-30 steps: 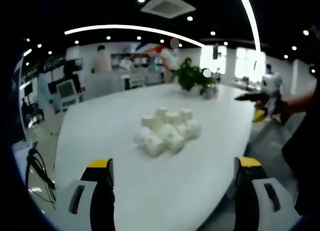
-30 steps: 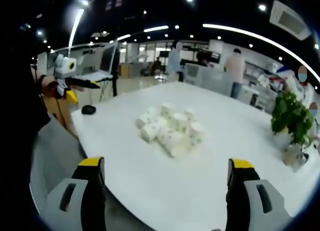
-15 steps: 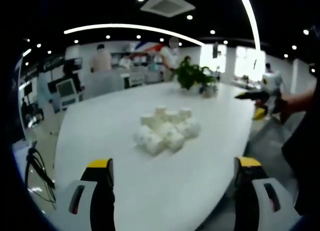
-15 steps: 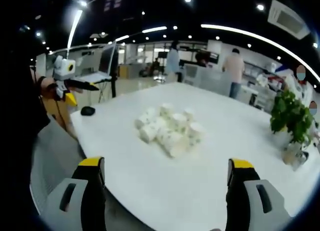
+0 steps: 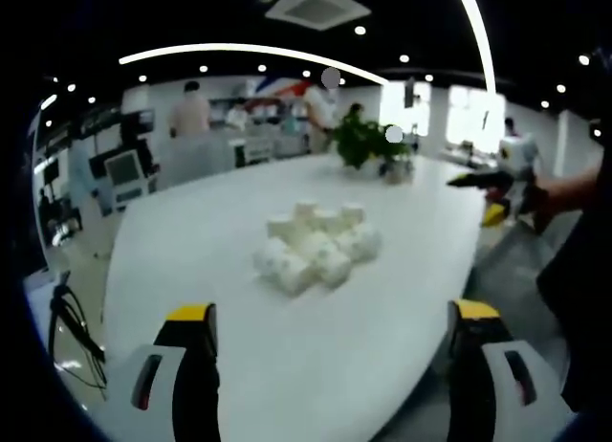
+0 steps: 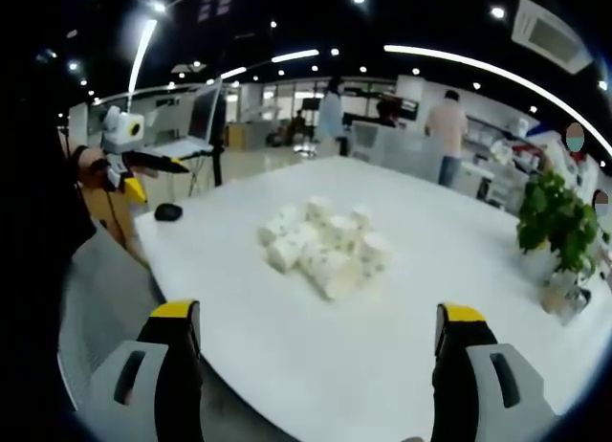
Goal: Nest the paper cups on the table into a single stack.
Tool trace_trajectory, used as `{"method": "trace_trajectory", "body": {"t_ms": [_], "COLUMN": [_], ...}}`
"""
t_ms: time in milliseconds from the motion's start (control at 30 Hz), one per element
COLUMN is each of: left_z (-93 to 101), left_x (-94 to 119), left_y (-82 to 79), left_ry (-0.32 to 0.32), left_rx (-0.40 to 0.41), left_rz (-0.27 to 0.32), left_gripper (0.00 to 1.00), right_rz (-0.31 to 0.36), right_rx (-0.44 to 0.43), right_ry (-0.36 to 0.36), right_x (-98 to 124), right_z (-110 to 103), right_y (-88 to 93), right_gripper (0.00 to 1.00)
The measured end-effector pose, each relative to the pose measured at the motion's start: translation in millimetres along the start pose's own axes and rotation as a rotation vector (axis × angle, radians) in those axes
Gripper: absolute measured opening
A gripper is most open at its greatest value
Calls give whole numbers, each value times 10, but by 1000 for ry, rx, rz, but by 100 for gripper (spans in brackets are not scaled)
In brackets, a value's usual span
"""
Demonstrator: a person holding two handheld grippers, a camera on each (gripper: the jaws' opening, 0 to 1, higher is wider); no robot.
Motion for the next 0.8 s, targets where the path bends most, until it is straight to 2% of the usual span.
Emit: {"method": "trace_trajectory", "body": {"t_ms": [800], "left_z": [-11], "left_x": [4], "left_y": [15], "left_ry": [-8], "left_rx": [11], "left_rz": [0], "left_gripper": [99], "right_rz": [2], "right_rx": [-13], "right_ry": [-6], "right_x": [-18], "right_z": [-38], "right_y": [22], "right_gripper": [100]}}
Point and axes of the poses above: the point that each gripper's makers call its tool centre point, and the gripper's own axes: x roughly backward along the fingers, z roughly to its right, y roughly out of its underside, the point moved 5 cm from there along x, roughly backward along the fingers
